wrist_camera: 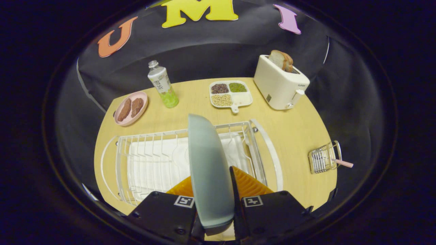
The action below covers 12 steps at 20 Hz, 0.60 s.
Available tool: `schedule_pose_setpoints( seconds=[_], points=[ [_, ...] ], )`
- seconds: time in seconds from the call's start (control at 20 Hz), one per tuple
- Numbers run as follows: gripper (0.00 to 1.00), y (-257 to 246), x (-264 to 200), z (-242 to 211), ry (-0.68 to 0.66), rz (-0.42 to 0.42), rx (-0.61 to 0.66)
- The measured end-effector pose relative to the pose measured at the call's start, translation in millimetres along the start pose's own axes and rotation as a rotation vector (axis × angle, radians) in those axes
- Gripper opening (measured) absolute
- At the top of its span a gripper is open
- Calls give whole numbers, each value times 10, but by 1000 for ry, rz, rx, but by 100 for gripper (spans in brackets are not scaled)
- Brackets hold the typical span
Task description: Take the plate from the dish rack, then take the spoon from the basket and place it into the plate.
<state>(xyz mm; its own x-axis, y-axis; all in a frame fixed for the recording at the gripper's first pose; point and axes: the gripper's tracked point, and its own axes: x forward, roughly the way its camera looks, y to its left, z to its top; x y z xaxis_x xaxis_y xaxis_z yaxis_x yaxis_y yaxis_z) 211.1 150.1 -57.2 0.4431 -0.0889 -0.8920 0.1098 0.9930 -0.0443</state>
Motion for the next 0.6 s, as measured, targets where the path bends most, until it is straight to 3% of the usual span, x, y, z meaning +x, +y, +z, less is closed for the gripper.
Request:
schedule_pose_setpoints(
  seconds=[0.3,0.6],
  points=[
    [37,-108,-465,-16,-91,64,24],
    [37,-338,-1081,-516,-233,227,49]
  ],
)
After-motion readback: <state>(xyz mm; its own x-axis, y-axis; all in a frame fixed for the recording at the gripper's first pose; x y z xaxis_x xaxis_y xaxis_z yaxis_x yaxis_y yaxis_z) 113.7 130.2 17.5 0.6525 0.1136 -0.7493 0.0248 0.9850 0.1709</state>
